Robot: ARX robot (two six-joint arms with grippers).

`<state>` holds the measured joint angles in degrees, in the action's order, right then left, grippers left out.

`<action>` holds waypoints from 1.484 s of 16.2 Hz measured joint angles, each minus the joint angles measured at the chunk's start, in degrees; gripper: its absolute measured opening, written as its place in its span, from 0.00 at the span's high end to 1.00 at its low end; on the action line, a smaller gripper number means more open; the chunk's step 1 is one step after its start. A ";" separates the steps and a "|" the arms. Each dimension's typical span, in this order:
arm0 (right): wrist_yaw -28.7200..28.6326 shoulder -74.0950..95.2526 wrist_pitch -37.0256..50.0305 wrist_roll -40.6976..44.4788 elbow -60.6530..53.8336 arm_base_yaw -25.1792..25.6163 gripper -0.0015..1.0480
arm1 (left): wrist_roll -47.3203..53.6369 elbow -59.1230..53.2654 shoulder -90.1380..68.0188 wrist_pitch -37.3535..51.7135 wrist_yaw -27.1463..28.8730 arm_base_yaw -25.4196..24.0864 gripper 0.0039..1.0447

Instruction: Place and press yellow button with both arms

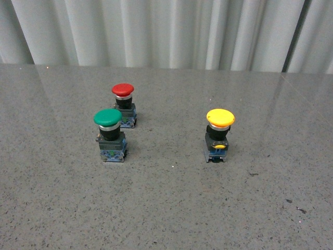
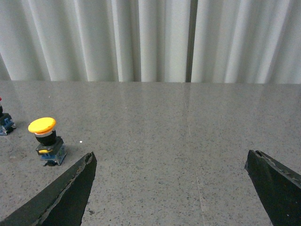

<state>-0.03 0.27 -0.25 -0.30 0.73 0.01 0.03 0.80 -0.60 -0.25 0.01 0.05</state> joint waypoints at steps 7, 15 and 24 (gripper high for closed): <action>0.00 0.00 0.02 0.00 0.00 0.00 0.06 | 0.00 0.00 -0.02 0.00 0.02 0.00 0.71; -0.02 0.00 0.00 -0.02 0.00 0.00 0.06 | 0.00 0.00 -0.02 0.02 0.02 0.00 0.07; -6.99 50.38 37.40 -15.21 18.86 -8.96 0.06 | 0.00 0.00 -0.02 0.04 0.00 0.00 0.06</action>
<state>-7.03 50.65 37.15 -15.51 19.59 -8.95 0.03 0.80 -0.62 -0.21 0.01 0.05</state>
